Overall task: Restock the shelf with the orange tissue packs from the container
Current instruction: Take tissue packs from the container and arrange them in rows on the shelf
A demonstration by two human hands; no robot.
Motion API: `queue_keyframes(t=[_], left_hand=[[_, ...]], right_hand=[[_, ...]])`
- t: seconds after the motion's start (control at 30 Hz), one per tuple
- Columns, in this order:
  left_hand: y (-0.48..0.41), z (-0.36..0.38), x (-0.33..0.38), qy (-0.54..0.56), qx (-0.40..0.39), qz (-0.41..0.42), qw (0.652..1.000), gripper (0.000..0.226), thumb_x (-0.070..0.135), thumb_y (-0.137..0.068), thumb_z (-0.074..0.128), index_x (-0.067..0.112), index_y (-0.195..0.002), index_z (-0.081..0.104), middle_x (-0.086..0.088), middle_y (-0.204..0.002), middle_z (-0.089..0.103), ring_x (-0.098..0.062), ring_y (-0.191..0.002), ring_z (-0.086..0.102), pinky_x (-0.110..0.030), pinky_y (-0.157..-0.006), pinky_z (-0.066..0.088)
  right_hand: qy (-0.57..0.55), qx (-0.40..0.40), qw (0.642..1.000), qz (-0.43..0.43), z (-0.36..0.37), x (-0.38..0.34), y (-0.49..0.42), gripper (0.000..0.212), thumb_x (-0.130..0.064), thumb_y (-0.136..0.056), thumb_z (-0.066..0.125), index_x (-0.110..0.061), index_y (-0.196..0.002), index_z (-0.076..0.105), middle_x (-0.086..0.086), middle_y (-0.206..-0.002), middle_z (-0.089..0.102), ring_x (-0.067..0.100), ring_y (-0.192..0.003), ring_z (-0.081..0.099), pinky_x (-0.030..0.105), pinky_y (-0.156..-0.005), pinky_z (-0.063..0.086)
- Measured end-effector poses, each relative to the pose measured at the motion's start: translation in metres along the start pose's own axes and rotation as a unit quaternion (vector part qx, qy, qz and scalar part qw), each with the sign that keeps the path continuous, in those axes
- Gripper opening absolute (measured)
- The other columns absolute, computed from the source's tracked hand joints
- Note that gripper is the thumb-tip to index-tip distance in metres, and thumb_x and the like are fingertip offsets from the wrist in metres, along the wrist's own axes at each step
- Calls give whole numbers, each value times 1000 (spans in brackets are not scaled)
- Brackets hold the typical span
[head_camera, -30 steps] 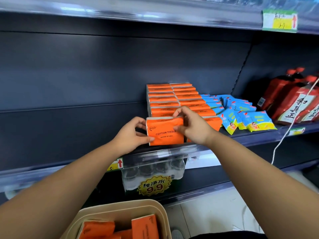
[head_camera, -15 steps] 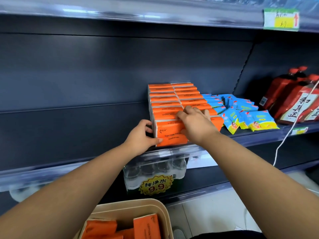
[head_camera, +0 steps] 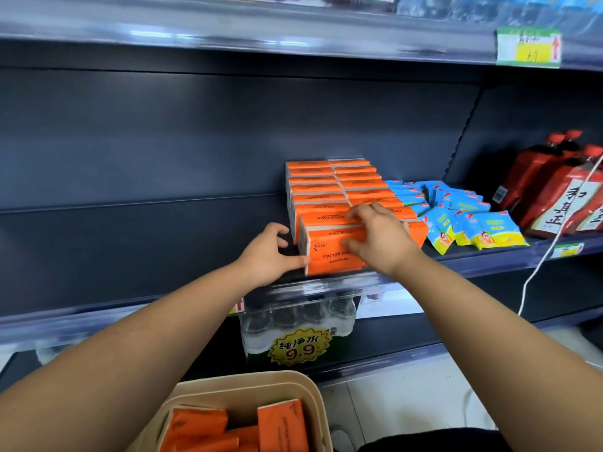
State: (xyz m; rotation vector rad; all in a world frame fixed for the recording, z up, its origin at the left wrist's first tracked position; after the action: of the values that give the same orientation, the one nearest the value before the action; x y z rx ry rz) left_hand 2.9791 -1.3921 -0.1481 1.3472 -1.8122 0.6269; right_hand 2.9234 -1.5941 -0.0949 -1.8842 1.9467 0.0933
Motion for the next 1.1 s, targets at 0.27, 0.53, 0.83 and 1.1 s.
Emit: queue_keyframes(t=[0.27, 0.53, 0.83, 1.1], left_hand=[[74, -62, -13, -33, 31, 22, 999, 64, 36, -80, 77, 27, -132, 41, 8, -113, 55, -15, -88, 66, -34, -83, 55], [150, -106, -76, -225, 30, 6, 974, 40, 38, -82, 72, 26, -116, 56, 8, -107, 60, -7, -80, 59, -29, -75, 49], [200, -52, -178, -470, -201, -49, 858, 40, 38, -86, 60, 22, -123, 54, -2, -118, 59, -26, -107, 59, -35, -76, 49], [216, -13, -218, -434, -343, -73, 830, 39, 31, -82, 67, 29, -120, 57, -1, -120, 62, -26, -110, 60, -28, -75, 42]], right_hand=[[-118, 3, 988, -102, 19, -55, 34, 37, -36, -88, 67, -22, -120, 56, -2, -114, 56, 21, -112, 54, 44, -99, 42], [-124, -82, 977, -152, 79, -118, 68, 38, -37, -87, 68, -21, -120, 57, -6, -107, 55, 13, -106, 55, 34, -93, 45], [94, -317, 922, -202, 186, -150, 134, 50, -44, -90, 58, -31, -135, 42, -4, -135, 46, 21, -129, 41, 43, -105, 30], [145, -439, 866, -191, 241, -140, 187, 58, -40, -88, 60, -26, -140, 39, 4, -149, 37, 28, -137, 34, 45, -110, 27]])
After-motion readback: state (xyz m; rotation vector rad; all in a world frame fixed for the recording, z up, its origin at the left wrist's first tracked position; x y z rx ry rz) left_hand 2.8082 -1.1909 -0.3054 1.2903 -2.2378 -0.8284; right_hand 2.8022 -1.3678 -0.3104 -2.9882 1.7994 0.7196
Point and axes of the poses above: each hand's wrist, its own y-axis away from the middle knuckle, its own z-axis out of the palm, x = y × z, the point moved 3 cm from there along -y, towards the middle knuckle
